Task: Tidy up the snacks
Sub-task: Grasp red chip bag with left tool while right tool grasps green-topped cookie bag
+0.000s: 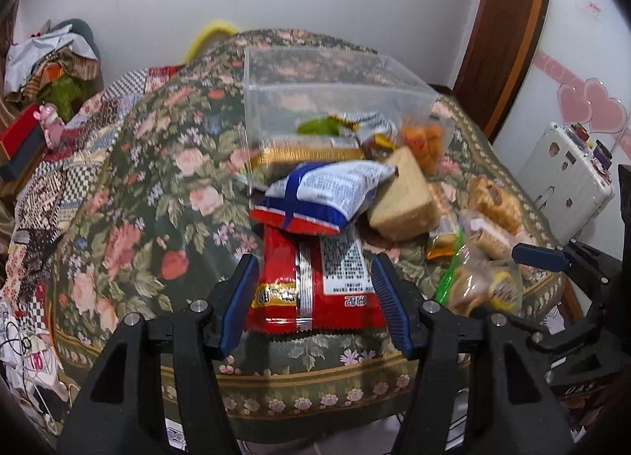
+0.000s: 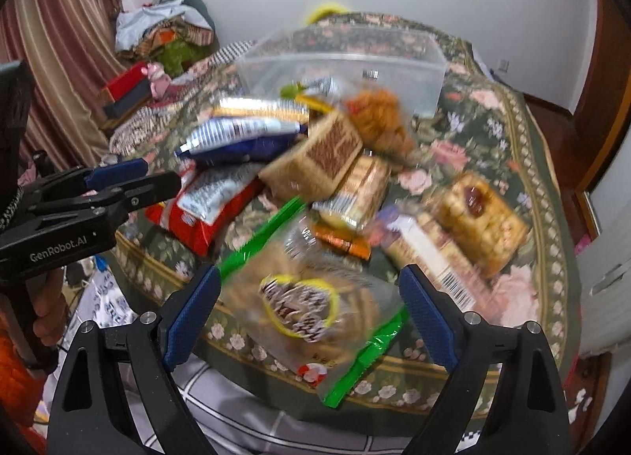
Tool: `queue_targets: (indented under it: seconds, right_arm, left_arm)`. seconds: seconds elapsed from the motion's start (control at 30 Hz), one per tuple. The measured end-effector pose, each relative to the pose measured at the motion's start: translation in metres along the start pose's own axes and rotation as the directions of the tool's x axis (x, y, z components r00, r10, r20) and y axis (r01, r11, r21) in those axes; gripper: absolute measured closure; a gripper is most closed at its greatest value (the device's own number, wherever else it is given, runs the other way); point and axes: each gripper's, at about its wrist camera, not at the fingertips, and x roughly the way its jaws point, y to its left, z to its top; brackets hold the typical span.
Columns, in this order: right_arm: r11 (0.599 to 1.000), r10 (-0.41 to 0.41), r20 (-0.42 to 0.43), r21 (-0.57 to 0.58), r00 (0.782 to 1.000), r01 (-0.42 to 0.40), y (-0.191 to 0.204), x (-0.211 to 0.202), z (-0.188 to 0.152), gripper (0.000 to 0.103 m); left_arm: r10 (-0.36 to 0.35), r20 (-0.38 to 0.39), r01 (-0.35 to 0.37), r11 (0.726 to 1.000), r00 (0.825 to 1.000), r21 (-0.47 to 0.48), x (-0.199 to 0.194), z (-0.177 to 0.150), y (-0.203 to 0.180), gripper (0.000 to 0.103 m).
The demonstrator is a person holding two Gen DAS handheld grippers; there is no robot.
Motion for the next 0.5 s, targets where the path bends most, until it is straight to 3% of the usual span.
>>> queue_targets:
  seconds: [0.33, 0.5]
  right_arm:
    - [1.000, -0.010, -0.064, 0.027, 0.998, 0.012, -0.010, 0.024, -0.004, 0.013]
    - [0.999, 0.002, -0.068, 0.046, 0.998, 0.001, -0.017, 0.028, -0.003, 0.032]
  left_arm:
    - [-0.004, -0.054, 0.004, 1.000, 0.999, -0.015, 0.027, -0.001, 0.000, 0.026]
    - [-0.009, -0.081, 0.008, 1.000, 0.997, -0.025, 0.044, 0.002, 0.000, 0.026]
